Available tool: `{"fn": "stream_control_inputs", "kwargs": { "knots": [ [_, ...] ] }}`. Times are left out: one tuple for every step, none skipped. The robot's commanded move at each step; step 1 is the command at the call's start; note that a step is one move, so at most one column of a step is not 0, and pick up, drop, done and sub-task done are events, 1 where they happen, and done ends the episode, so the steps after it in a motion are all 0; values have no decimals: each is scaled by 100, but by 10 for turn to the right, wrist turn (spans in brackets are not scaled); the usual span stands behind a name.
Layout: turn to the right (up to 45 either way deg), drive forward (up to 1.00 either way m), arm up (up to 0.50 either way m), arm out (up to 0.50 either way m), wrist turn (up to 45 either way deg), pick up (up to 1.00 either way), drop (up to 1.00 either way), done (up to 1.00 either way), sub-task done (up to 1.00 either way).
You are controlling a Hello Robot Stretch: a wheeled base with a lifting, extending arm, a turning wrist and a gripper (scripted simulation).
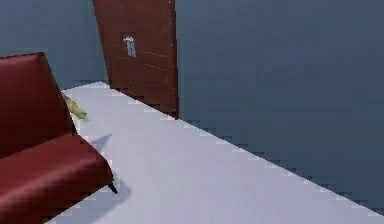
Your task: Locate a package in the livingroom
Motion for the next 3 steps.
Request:
{"fn": "stream_control_inputs", "kwargs": {
  "knots": [
    [0,100,0,0,0,0,0,0,0],
    [300,0,0,0,0,0,0,0,0],
    [0,10,0,0,0,0,0,0,0]
  ]
}}
